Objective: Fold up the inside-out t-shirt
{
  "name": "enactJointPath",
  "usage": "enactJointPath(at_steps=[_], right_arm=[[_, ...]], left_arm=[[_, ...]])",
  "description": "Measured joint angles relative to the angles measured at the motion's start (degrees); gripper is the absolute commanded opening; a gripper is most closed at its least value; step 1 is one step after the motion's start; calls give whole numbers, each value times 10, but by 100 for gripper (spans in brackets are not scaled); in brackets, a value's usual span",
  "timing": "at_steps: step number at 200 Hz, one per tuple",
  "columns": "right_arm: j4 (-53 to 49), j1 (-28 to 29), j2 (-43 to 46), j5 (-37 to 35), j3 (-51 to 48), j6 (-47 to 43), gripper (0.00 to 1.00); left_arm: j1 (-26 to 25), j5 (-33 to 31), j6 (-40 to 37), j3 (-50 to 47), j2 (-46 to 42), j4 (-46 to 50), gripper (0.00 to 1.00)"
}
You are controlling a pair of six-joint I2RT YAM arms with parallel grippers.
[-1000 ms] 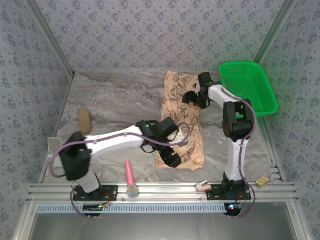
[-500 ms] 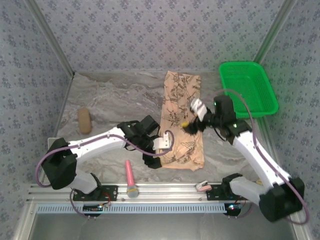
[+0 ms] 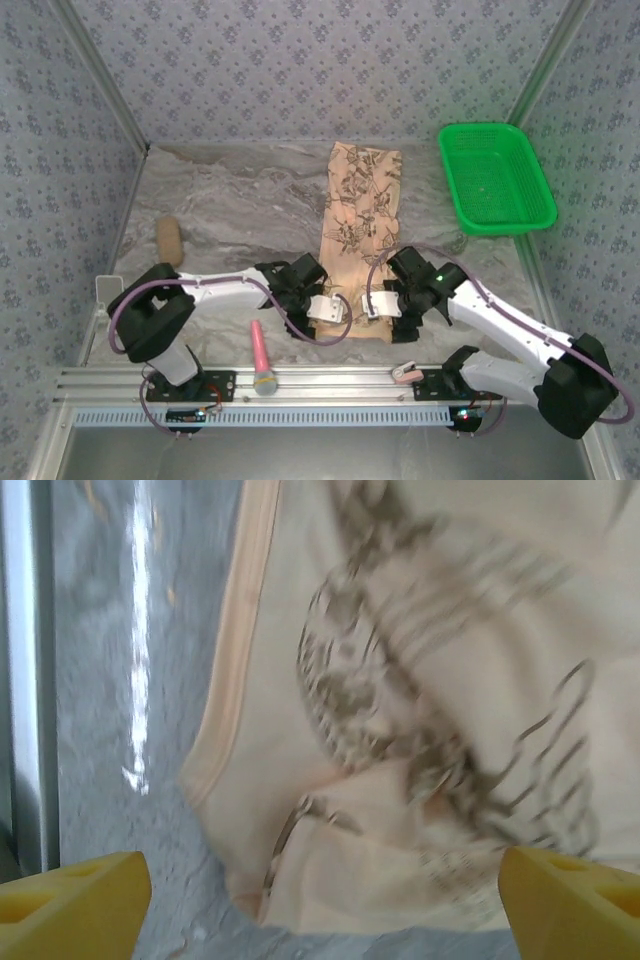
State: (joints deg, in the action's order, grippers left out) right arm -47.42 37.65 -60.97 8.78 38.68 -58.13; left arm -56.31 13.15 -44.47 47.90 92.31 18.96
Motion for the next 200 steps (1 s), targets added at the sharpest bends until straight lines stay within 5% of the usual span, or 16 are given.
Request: enactJointPath(at_steps=[37, 72, 126, 147, 163, 174, 200], right_arm=[[49, -1, 14, -26, -55, -25, 97], [127, -12, 18, -33, -82, -35, 100], [195, -8, -12, -37, -120, -48, 97], [200, 11, -24, -39, -118, -62, 74], [200, 21, -32, -37, -117, -70, 32], [195, 24, -37, -35, -116, -75, 15], [173, 38, -47, -43, -104, -89, 5]], left_arm=[[-5, -5, -7, -3, 4, -28, 76], [-12, -3, -10, -16, 4, -59, 50], [-17, 1, -5, -35, -2, -87, 25], [-18, -1, -3, -46, -12, -89, 20], [-18, -4, -3, -64, -33, -91, 19], [-18, -4, 1, -75, -52, -89, 14], [-18, -6, 9, -82, -100, -77, 7]])
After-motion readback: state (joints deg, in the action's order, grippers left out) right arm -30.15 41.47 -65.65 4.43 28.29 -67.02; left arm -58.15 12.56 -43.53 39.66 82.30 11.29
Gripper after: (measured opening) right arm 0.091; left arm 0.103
